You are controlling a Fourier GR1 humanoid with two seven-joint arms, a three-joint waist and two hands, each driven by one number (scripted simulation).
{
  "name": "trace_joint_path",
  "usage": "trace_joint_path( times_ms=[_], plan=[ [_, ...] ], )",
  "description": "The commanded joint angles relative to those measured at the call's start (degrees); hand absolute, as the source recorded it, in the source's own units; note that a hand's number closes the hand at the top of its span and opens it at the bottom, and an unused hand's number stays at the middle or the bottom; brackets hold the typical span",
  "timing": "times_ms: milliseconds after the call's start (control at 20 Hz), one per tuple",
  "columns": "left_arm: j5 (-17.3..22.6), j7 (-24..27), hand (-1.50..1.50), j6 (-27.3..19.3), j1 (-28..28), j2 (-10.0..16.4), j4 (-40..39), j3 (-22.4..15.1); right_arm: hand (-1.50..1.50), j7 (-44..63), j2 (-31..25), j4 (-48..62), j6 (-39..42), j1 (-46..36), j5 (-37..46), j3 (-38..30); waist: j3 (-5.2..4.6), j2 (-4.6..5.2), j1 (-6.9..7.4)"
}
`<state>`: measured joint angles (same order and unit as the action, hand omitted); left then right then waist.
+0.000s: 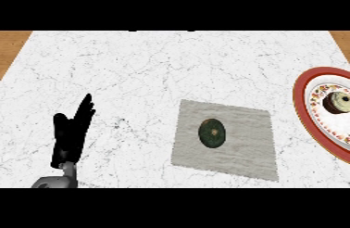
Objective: Pick the cupcake from the placemat and place it in the plate
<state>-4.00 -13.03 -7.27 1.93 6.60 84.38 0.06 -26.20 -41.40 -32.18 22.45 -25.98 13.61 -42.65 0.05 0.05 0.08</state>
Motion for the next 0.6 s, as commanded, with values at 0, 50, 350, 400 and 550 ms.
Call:
trace_joint_path(
  times_ms=[0,50,350,400,550],
  plan=[
    [-1.1,2.3,0.0,-1.2,3.0,-1.0,-4.7,0.7,-1.5,-4.9,0.6,4.1,-0.8,-0.6,-1.0,1.8,0.01,0.14,0.31],
    [-1.8,-1.1,0.0,-1.2,-0.7,-1.6,1.6,-1.7,-1.5,-6.6,-3.3,5.5,3.0,0.5,-2.6,-0.1,0.04,0.09,0.46],
    [-1.3,0.1,0.0,0.1,0.4,-0.5,-0.1,0.5,-1.5,-10.9,-1.0,6.6,0.6,1.5,-2.9,4.3,-0.01,0.05,0.26],
    [-3.2,-1.3,0.0,-1.6,0.2,-2.5,0.9,-2.2,-1.5,-8.7,-4.0,8.1,0.4,-1.3,-3.0,3.6,0.01,0.09,0.4],
    [-0.8,-0.8,0.0,1.1,-0.7,-0.5,1.7,0.2,-1.5,-8.5,0.8,7.7,-6.1,-0.5,-1.7,6.0,0.0,0.06,0.44]
  ],
)
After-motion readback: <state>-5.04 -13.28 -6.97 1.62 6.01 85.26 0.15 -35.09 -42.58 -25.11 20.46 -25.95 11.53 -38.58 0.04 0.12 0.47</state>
